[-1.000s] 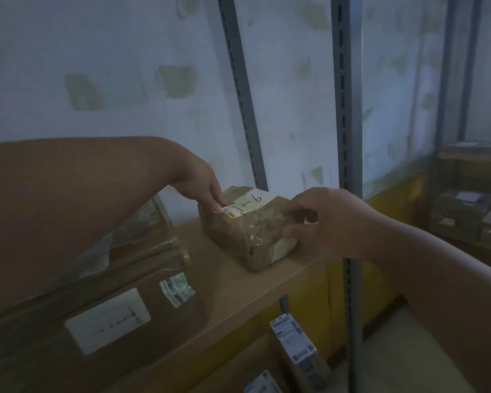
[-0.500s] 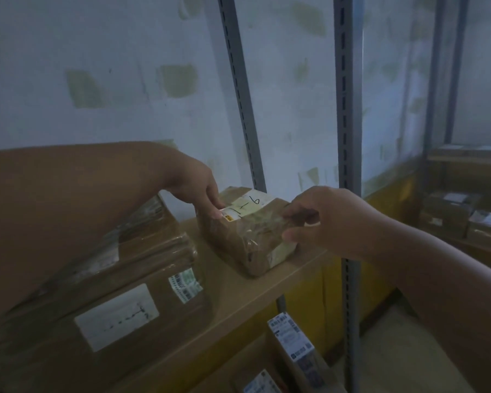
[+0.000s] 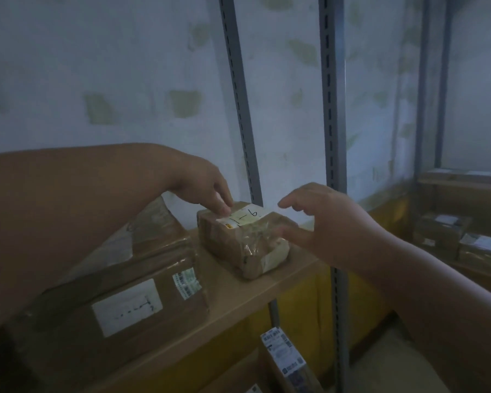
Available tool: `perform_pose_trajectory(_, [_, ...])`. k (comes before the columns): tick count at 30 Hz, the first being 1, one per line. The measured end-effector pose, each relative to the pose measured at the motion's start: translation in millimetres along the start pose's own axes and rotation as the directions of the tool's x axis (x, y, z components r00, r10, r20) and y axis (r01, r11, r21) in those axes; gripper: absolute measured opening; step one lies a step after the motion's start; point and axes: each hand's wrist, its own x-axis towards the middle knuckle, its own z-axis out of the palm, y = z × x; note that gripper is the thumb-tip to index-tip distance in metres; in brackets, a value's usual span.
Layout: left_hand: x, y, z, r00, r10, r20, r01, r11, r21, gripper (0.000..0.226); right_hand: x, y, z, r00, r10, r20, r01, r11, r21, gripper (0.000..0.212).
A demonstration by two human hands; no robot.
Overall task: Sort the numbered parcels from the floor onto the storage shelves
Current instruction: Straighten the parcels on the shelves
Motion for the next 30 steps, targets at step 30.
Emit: perform_pose_trajectory(30, [-212, 142, 138, 0.664, -0.623, -0.413, 0.277, 0.718, -0.639, 0.040, -62, -64, -48, 0.940, -0.325, -0.104, 0.335, 0.818, 0.467, 0.035])
